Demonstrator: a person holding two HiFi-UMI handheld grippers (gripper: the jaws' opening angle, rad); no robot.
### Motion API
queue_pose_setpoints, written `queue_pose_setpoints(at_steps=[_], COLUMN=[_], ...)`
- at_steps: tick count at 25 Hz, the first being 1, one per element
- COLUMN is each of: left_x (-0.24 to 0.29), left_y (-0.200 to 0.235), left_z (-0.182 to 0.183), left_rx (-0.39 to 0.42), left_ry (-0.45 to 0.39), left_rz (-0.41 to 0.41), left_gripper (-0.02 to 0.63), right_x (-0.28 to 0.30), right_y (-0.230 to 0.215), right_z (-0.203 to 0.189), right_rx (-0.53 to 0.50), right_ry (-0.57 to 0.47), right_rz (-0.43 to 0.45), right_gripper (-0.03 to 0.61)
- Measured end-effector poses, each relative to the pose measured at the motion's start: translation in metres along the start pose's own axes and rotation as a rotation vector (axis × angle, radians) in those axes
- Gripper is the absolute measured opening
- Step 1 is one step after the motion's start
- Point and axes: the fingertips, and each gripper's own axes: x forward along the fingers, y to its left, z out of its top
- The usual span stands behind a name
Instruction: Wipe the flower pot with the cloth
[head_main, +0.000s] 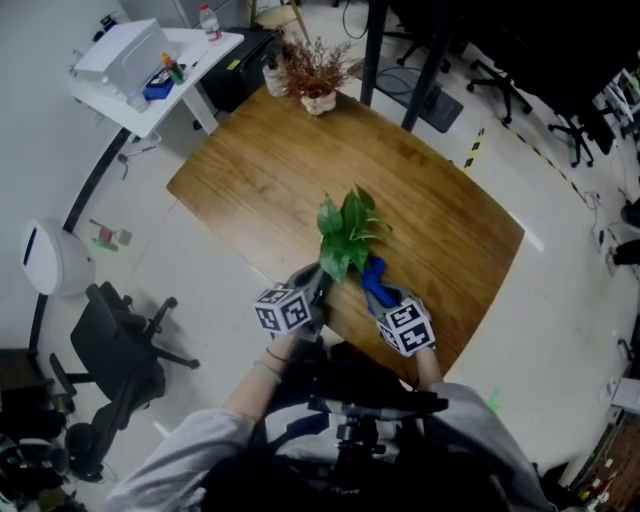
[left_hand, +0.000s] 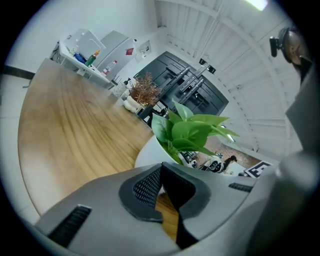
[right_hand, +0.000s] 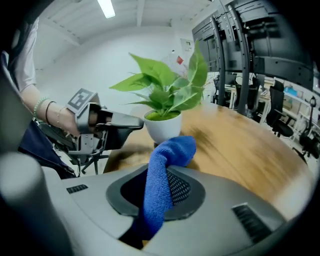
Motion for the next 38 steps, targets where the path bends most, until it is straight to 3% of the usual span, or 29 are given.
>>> queue_pose_setpoints(at_steps=[5,10,19,26,34,38], left_x=[0.008,0.010,0.000,0.008,-0.002,-0.001], left_y=[-0.015,-0.012,0.032,0.052,0.038,0.030], left_z=[-0.016,-0.001,0.030,0.052,0.039,0.015], left_rx=[-0.020,-0.018,-0.066,-0.040,-0.055,-0.066], left_ry=[0.036,0.014,-0.070,-0.080,-0.081,-0.031], left_rz=[-0.048,-0.036,0.043,0.066,0.052,0.032], left_gripper=[0.006,0.006,0.006,0.006,0.006,0.006], right_x=[-0.008,-0.002,0.029,0.053,0.026,0.021], right_y=[-0.034,-0.022,0.034,0.062,0.009,-0.024], right_z=[0.036,0.073,0.052,0.046,0.025,0.040], right_rx=[-0.042,-0.068,-0.167,-0.164,-0.100,-0.095], right_ry=[-0.084,-0.150,-0.029,0.016,0.031,-0.005], right_rz=[-0.056,0.012,0.108,0.171,0.045,-0.009], right_gripper=[0.060,0.060,0.061,0.061,0.060,0.060])
